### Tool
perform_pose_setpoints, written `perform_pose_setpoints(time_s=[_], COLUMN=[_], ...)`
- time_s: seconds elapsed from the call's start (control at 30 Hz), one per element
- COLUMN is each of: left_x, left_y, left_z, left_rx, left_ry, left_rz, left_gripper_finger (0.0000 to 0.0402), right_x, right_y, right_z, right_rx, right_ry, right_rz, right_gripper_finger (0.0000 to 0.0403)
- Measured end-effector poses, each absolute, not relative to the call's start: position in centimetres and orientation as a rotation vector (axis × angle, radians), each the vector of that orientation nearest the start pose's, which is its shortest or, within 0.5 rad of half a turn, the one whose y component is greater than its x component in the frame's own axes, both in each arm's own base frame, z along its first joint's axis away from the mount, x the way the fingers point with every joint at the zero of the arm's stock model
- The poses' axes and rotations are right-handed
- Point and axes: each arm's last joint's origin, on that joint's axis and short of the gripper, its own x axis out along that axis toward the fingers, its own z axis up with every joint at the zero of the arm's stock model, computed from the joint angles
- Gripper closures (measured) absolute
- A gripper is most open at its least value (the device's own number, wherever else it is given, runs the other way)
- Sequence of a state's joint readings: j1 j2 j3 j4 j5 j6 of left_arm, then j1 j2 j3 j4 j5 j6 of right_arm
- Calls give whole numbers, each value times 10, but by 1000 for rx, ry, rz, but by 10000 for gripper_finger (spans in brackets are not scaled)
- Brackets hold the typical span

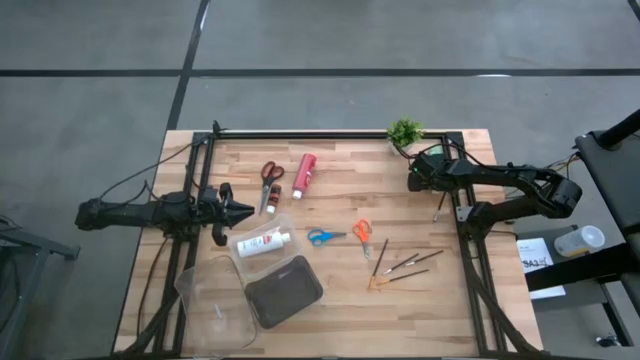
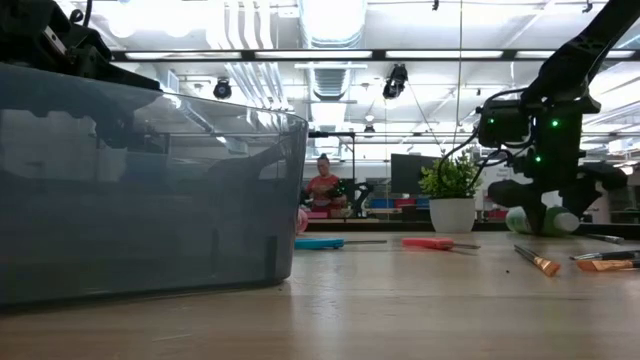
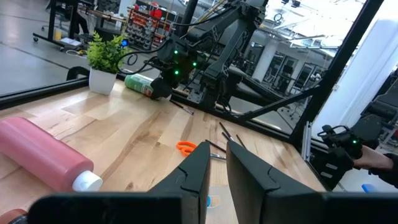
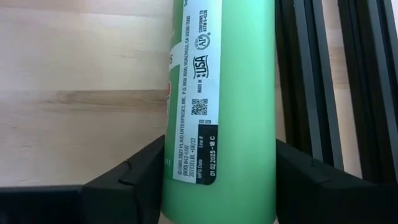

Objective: Pick & Place Paint Supplies
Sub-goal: Put the green paint bottle into the top transparent bin

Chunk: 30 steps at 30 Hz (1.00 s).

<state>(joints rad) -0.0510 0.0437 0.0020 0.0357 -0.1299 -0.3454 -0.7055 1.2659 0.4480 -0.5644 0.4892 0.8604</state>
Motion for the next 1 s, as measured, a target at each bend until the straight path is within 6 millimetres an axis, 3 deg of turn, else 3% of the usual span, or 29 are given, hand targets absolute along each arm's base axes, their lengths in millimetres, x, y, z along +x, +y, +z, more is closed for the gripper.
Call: perform_pose_setpoints(time_s=[1.0], left_x=[100], left_y=[-1], left_z=[164], left_rx=[-345], left_ry=[-7], left_rz=[79], left_gripper_finger=[340], right_x=[123], right_y=[-121], right_z=[131], right_rx=[772], right_ry=[944], right_rz=[-1516], right_gripper_finger=[175])
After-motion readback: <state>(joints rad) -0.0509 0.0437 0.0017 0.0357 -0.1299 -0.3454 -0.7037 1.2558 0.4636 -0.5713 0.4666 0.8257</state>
